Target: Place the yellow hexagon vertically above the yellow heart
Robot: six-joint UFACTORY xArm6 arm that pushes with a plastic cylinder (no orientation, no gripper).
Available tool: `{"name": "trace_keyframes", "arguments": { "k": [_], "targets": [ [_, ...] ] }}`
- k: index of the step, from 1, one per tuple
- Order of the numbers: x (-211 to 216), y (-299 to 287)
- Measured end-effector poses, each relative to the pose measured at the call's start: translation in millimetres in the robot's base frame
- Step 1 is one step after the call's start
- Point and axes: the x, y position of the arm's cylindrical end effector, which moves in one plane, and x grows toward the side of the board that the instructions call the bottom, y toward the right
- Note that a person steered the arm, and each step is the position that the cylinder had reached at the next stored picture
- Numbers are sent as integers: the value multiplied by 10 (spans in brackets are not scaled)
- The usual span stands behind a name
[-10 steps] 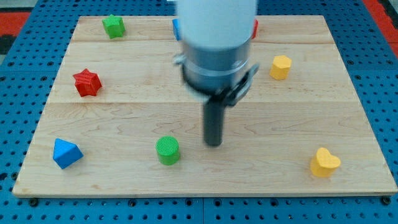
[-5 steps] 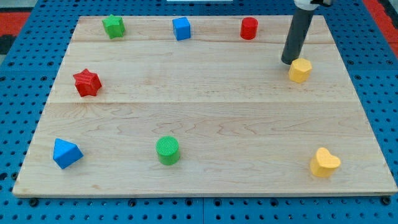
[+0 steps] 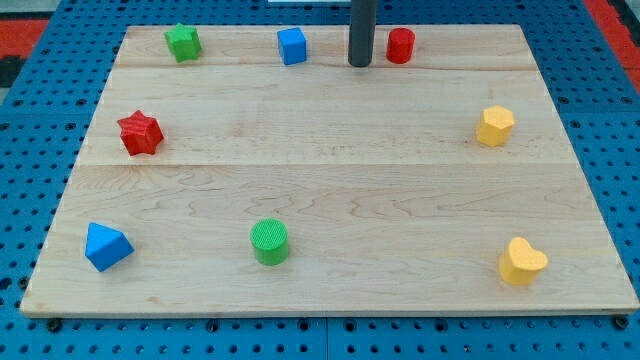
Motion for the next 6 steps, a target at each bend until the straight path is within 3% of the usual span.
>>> {"name": "trace_keyframes", "arguments": {
  "k": [3,5,6],
  "targets": [
    [-154,471],
    [23,1103],
    [189,1067]
  ]
}}
